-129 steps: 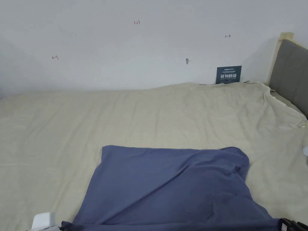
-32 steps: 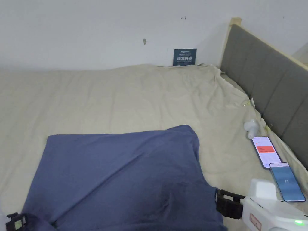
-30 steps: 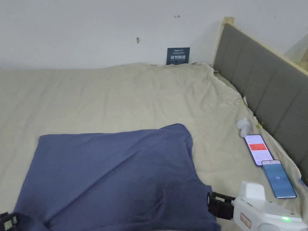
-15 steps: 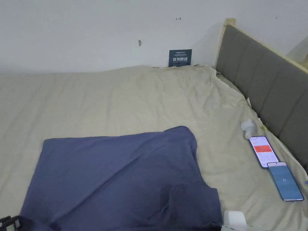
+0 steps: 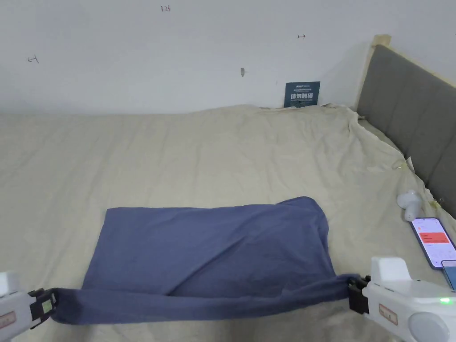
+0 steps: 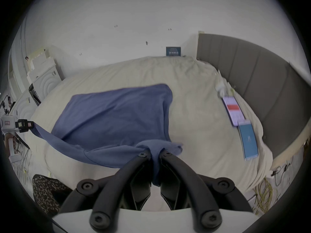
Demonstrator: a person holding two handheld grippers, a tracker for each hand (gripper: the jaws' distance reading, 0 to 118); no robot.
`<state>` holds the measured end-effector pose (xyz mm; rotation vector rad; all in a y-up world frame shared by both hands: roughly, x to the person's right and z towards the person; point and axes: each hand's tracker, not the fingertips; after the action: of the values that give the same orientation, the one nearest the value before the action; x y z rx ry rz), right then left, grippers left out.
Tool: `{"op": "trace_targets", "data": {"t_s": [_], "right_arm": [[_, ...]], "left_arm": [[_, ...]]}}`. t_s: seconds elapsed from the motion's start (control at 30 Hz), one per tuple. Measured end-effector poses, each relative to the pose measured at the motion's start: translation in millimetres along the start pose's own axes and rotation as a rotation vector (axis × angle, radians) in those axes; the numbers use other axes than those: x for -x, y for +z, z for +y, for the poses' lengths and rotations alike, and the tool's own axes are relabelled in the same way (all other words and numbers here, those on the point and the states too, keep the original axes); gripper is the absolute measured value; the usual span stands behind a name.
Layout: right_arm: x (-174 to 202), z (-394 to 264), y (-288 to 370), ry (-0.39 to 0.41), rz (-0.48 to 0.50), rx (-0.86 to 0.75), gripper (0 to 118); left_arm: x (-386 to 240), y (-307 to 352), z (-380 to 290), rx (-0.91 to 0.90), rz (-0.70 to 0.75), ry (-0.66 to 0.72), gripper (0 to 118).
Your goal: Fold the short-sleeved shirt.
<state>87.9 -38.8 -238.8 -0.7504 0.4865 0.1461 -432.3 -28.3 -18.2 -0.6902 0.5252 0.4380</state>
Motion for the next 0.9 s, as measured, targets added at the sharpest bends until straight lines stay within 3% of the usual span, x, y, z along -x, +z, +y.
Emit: {"op": "trace_targets", "data": {"t_s": [0.23, 0.33, 0.47, 0.63, 0.77, 0.9], "right_arm": [[-2, 57, -54, 0.027, 0.008, 0.003, 4], [0, 73, -89, -0.008, 0.01, 0.05, 4], [-17, 81, -147, -0.171, 0.021, 0.145, 4], [-23, 81, -205, -0.167, -0.037, 0.231, 4], [-25, 70, -241, -0.246, -0.082, 0.302, 4], [-11, 67, -235, -0.262, -0.099, 0.269, 5]], "left_arm": [[1, -50, 50, -0.035, 0.037, -0.014, 0], [-5, -86, 63, -0.016, 0.061, -0.044, 0], [-10, -143, 73, 0.041, 0.092, -0.088, 0], [-18, -206, 76, 0.126, 0.125, -0.138, 0], [-33, -231, 60, 0.238, 0.166, -0.195, 0], [-33, -236, 54, 0.223, 0.173, -0.176, 0]]}}
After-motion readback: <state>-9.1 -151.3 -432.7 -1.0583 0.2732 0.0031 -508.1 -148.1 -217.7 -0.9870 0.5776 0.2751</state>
